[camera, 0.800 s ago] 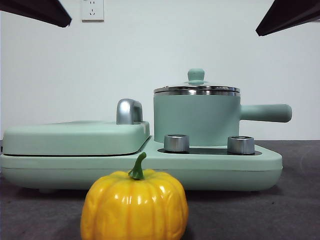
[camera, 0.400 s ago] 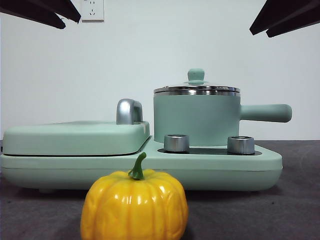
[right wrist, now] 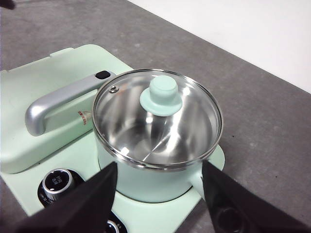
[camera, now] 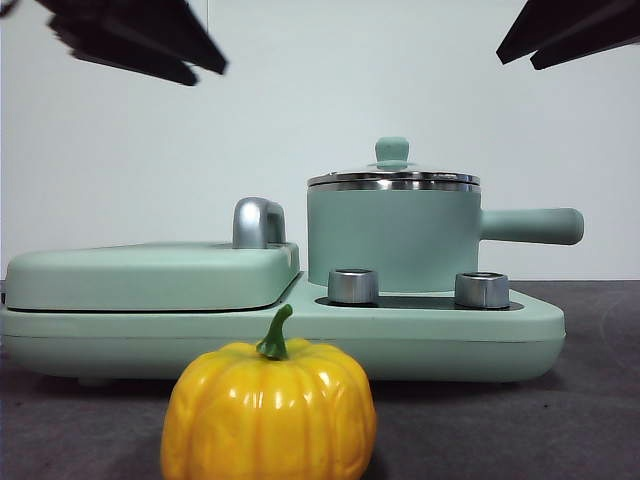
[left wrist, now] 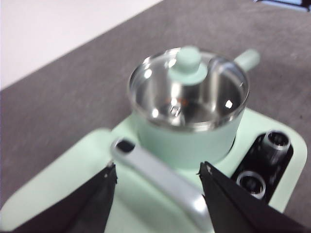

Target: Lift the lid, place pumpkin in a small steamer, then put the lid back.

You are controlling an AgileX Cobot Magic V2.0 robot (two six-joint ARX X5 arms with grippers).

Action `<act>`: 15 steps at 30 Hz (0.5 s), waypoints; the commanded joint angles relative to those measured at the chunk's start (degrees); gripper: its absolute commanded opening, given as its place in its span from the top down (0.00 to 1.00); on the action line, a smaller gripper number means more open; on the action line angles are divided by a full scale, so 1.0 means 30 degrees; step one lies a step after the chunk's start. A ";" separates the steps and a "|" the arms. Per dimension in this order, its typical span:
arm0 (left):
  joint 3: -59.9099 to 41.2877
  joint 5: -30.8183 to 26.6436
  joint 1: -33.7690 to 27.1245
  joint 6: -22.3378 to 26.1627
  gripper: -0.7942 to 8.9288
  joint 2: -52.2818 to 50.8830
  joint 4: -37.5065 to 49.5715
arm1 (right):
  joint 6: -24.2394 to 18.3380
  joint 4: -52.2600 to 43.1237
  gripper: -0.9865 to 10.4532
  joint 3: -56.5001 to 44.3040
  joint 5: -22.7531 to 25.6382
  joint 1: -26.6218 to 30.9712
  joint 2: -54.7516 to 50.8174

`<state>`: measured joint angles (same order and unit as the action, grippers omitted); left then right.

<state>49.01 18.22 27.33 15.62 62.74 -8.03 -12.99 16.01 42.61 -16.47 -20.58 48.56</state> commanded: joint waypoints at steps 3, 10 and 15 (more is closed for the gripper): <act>0.0364 -0.0175 0.1020 -0.0284 0.63 0.1654 0.2477 | 0.0342 -0.0357 0.67 0.0342 -0.0015 -0.0102 0.0124; 0.0969 -0.0780 0.2120 -0.1596 0.63 0.3971 0.4940 | 0.0335 -0.0627 0.67 0.0342 -0.0007 -0.0102 0.0124; 0.2506 -0.0787 0.2732 -0.1596 0.63 0.5807 0.5122 | 0.0328 -0.0627 0.67 0.0342 0.0000 -0.0102 0.0131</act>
<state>54.85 16.19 34.94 11.27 78.87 6.37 -12.97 14.70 42.61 -16.47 -20.58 48.56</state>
